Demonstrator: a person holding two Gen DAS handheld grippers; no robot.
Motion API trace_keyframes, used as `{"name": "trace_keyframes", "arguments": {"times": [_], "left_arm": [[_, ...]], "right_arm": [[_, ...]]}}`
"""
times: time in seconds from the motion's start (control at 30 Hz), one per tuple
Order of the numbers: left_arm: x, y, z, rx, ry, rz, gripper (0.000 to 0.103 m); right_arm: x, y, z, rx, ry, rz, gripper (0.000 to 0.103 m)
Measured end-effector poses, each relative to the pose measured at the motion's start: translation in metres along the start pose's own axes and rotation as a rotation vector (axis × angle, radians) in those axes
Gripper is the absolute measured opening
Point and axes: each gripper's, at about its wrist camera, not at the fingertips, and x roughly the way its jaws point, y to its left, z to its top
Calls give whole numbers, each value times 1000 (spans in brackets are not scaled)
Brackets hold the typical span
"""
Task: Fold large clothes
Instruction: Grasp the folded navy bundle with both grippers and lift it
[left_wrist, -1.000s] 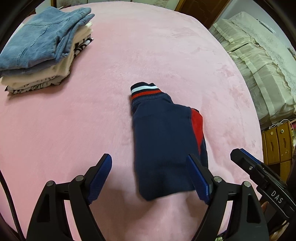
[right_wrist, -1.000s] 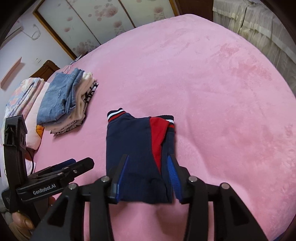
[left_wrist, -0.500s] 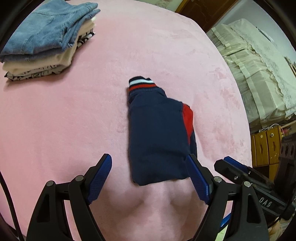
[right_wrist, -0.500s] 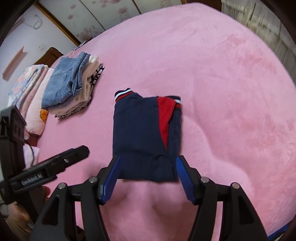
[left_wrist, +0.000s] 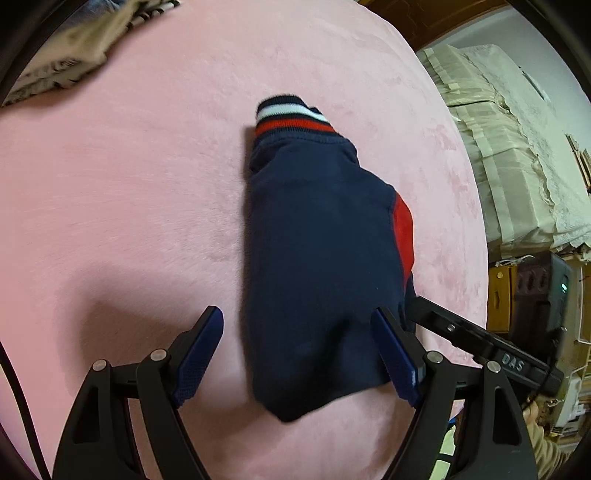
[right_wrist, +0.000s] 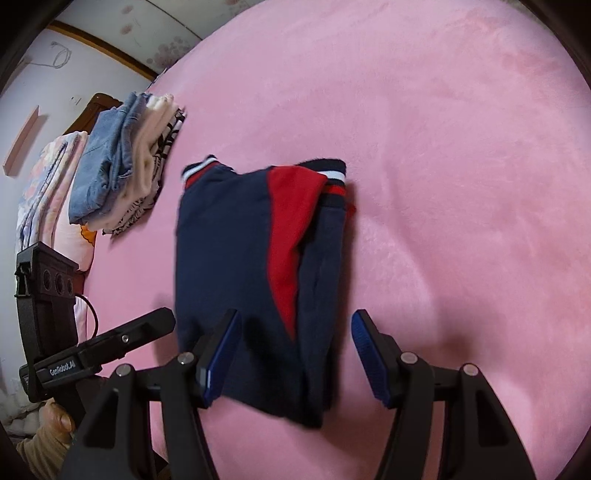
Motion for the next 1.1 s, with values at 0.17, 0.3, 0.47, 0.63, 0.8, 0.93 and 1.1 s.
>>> {"name": "trace_keyframes", "arguments": {"times": [0.17, 0.3, 0.47, 0.63, 0.8, 0.93, 1.1], "left_arm": [[22, 4, 8, -15, 20, -58, 81], [40, 12, 11, -54, 33, -98, 81], [53, 17, 14, -76, 28, -136, 81], [56, 10, 15, -61, 24, -103, 68], [40, -3, 13, -19, 6, -41, 53], [21, -23, 12, 5, 2, -1, 49], [-7, -47, 12, 19, 29, 12, 48]], "right_arm": [[20, -18, 11, 13, 40, 104, 62], [32, -30, 16, 44, 52, 210, 62], [48, -41, 21, 90, 81, 317, 62], [56, -39, 24, 96, 103, 388, 43], [46, -22, 24, 26, 84, 322, 33], [27, -9, 22, 3, 65, 290, 32], [-4, 7, 15, -21, 47, 282, 31]]}}
